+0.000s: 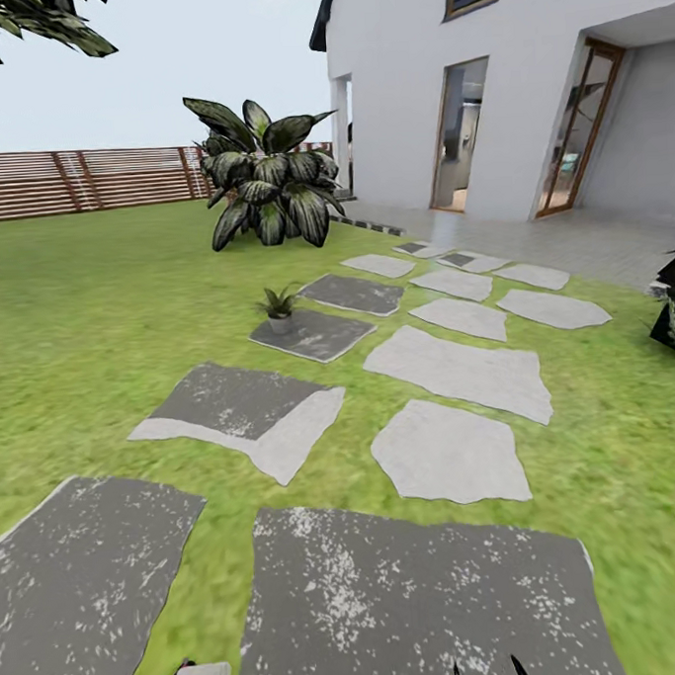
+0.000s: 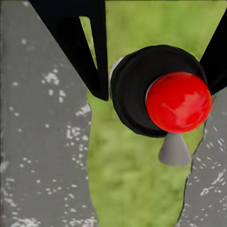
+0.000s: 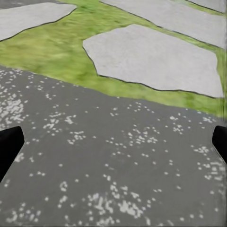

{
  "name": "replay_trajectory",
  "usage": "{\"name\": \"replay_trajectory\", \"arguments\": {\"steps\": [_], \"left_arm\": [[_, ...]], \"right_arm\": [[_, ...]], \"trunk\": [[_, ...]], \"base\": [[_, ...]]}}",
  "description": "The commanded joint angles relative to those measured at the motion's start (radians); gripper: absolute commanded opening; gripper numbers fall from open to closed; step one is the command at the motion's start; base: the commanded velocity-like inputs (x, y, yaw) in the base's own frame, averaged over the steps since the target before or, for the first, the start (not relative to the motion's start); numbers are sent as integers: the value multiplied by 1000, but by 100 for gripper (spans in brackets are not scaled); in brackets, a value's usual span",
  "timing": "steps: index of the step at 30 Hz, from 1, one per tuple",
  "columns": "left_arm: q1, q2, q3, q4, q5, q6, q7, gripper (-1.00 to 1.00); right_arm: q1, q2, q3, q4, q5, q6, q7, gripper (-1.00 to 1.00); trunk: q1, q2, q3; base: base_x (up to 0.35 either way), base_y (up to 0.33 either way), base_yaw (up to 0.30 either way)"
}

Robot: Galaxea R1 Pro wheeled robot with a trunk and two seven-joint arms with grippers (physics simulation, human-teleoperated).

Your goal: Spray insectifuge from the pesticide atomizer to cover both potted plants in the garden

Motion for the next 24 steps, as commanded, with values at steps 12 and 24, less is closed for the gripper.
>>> {"name": "replay_trajectory", "arguments": {"steps": [12,24], "left_arm": [[0,1,-9,0,10,-3,2,-100],[0,2,-9,0,10,-3,2,-100]], "right_arm": [[-1,0,-8,1,11,-2,-4,100],[-1,0,-8,1,11,-2,-4,100]], "trunk": [[0,0,-1],[0,0,-1]], "base": [[331,0,-283],[331,0,-280]]}}
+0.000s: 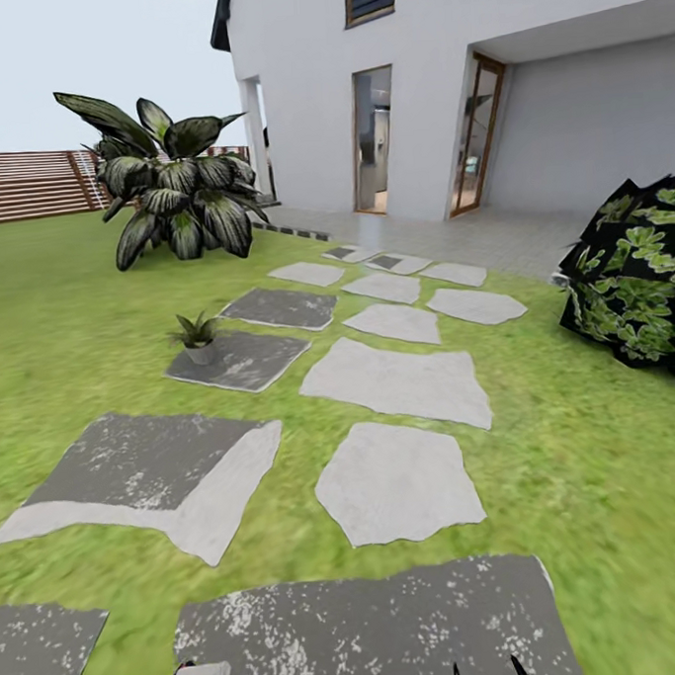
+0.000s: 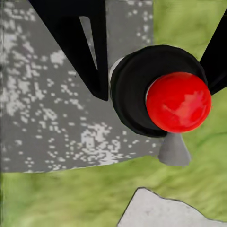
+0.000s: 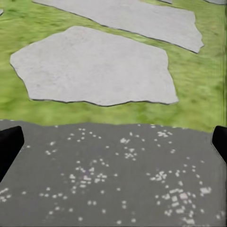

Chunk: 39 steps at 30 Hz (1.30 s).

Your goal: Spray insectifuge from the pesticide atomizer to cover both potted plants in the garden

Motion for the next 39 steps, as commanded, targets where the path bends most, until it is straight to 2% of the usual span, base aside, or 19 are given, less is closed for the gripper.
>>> {"name": "replay_trajectory", "arguments": {"steps": [1,8,24,39], "left_arm": [[-1,0,-9,0,10,-3,2,-100],[0,0,-9,0,12,-3,2,-100],[0,0,-9,-1,16,-3,2,-100],[0,0,-9,-1,19,-3,3,-100]], "right_arm": [[-1,0,-8,1,11,-2,-4,100],[-1,2,-6,1,13,-2,-1,100],[-1,2,-6,1,13,-2,-3,100],[-1,0,-5,1,17,-2,0,100]], "trunk": [[0,0,-1],[0,0,-1],[0,0,-1],[0,0,-1]], "base": [[331,0,-187],[332,0,-22],[335,79,248],[319,150,13]]}}
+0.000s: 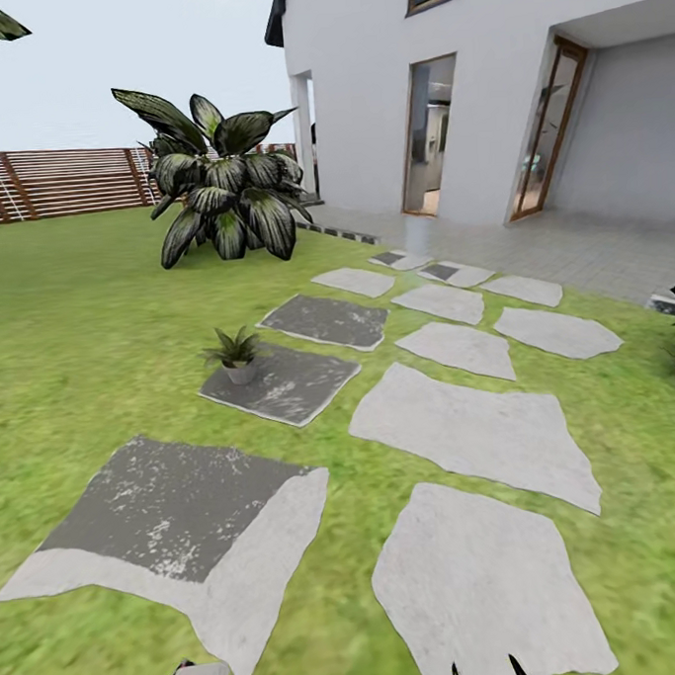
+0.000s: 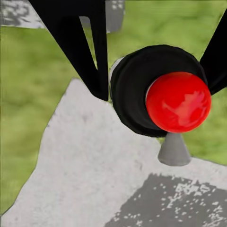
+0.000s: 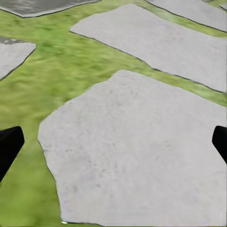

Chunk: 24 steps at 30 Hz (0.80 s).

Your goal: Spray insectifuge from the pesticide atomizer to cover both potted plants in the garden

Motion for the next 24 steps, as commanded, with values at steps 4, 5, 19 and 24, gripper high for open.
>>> {"name": "replay_trajectory", "arguments": {"steps": [4,5,19,24], "left_arm": [[-1,0,-9,0,10,-2,2,-100],[-1,0,-9,0,10,-2,2,-100],[-1,0,-9,0,10,-2,2,-100],[-1,0,-9,0,10,-2,2,-100]], "right_arm": [[0,0,-8,0,9,-2,-6,100],[0,0,-9,0,8,-2,-7,100],[0,0,-9,0,8,-2,-9,100],[0,0,-9,0,8,-2,-8,100]], "trunk": [[0,0,-1],[0,0,-1],[0,0,-1],[0,0,-1]], "base": [[282,234,1],[282,235,52],[282,236,246],[282,236,64]]}}
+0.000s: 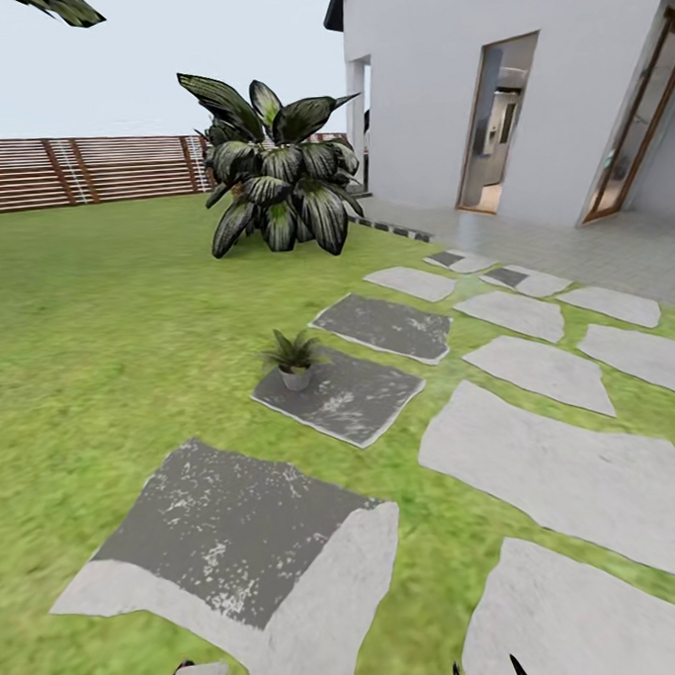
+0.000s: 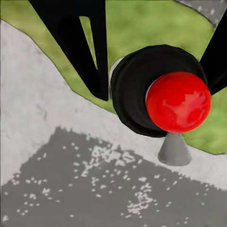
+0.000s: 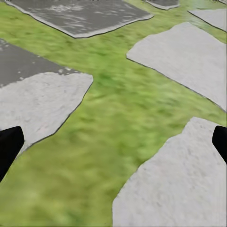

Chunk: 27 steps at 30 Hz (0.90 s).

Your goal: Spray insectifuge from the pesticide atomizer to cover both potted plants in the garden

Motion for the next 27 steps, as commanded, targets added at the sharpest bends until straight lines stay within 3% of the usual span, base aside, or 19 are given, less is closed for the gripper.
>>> {"name": "replay_trajectory", "arguments": {"steps": [1,16,27], "left_arm": [[-1,0,-9,0,10,-2,1,-100],[0,0,-9,1,10,-2,1,-100],[0,0,-9,1,7,-2,1,-100]], "right_arm": [[0,0,-7,0,11,-2,-5,100],[0,0,-9,0,5,-2,-8,100],[0,0,-9,0,5,-2,-8,100]], "trunk": [[0,0,-1],[0,0,-1],[0,0,-1]], "base": [[282,236,8],[283,224,1],[322,116,0]]}}
